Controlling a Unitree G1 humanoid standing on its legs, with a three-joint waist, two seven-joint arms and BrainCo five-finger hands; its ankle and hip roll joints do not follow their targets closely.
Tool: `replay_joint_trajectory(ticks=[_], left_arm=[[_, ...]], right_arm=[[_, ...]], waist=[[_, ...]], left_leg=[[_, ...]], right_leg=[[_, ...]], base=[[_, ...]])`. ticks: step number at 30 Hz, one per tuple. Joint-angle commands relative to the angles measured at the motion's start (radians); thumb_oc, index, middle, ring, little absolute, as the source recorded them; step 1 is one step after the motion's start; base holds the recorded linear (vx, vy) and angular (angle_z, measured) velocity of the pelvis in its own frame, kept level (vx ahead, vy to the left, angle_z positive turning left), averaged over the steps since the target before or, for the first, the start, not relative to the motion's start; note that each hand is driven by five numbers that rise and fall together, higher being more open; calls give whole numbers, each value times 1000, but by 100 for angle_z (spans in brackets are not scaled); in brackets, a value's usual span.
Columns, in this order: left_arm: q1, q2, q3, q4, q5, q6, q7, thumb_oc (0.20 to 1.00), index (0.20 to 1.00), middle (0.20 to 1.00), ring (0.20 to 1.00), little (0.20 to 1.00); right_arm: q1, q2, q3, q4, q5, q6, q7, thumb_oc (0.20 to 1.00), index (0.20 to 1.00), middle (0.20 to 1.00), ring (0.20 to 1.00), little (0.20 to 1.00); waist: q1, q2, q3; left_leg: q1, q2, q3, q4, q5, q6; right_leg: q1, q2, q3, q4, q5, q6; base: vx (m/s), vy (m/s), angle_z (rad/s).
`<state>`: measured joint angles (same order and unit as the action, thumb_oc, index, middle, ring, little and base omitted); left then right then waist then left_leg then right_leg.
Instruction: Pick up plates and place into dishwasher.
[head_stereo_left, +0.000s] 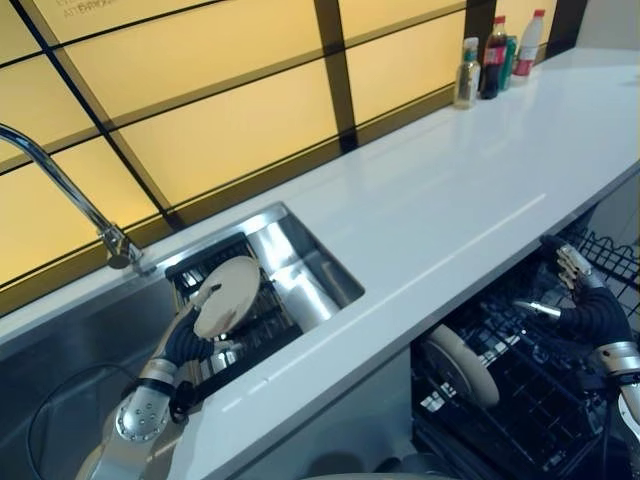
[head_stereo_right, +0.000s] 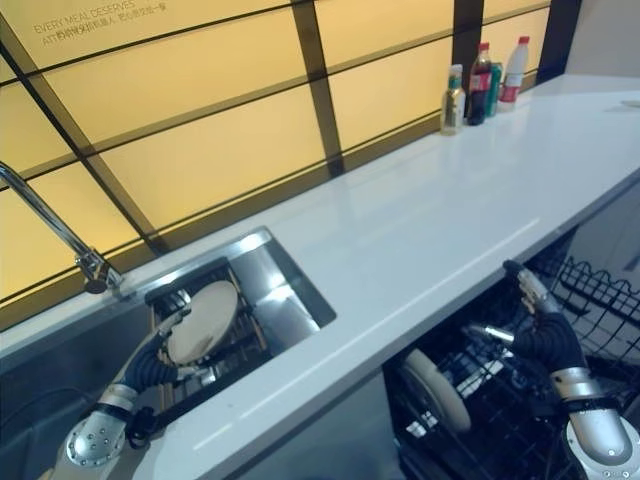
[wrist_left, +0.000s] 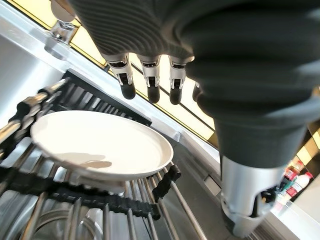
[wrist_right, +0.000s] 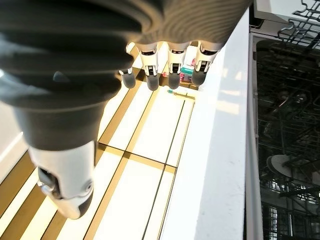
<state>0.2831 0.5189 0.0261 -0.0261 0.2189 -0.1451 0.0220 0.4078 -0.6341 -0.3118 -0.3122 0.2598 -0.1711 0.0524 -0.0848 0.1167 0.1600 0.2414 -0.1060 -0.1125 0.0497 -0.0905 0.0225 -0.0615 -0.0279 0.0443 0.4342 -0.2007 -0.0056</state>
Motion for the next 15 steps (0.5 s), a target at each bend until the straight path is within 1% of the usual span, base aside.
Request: replay_joint_trajectory(ticks=[1,5,8,11,15], left_arm=[[-8,63,54,2,47,-24,57,1000,1000,1000,1000,1000],[0,80,41,37,117,-35,118,1000,1000,1000,1000,1000],[7,93,35,58,186,-40,187,1000,1000,1000,1000,1000],[13,106,31,84,263,-19,274,1000,1000,1000,1000,1000],[20,110,20,134,306,11,345,1000,1000,1000,1000,1000]], right_arm=[[-4,-13,-6,-74,20,-47,-30,1000,1000,1000,1000,1000],[12,-33,-8,-60,31,-52,-28,1000,1000,1000,1000,1000],[30,-48,-11,-52,45,-65,-31,1000,1000,1000,1000,1000],[43,-55,-11,-49,48,-73,-29,1000,1000,1000,1000,1000],[59,-58,-14,-43,53,-74,-13,1000,1000,1000,1000,1000]], waist=[[22,-56,-8],[20,-63,7],[19,-66,21],[18,-68,29],[15,-71,26]], left_leg=[[-129,-50,-13,91,6,11],[-141,-49,-7,112,9,7],[-159,-48,-3,130,13,6],[-171,-48,1,142,18,4],[-176,-49,6,150,22,0]], right_leg=[[100,-15,-2,-269,140,121],[91,-15,1,-249,141,124],[75,-15,5,-230,142,128],[67,-17,9,-221,144,132],[71,-21,10,-221,147,137]], base=[[65,2,-1],[61,14,-1],[12,5,1],[42,22,-1],[75,28,-1]])
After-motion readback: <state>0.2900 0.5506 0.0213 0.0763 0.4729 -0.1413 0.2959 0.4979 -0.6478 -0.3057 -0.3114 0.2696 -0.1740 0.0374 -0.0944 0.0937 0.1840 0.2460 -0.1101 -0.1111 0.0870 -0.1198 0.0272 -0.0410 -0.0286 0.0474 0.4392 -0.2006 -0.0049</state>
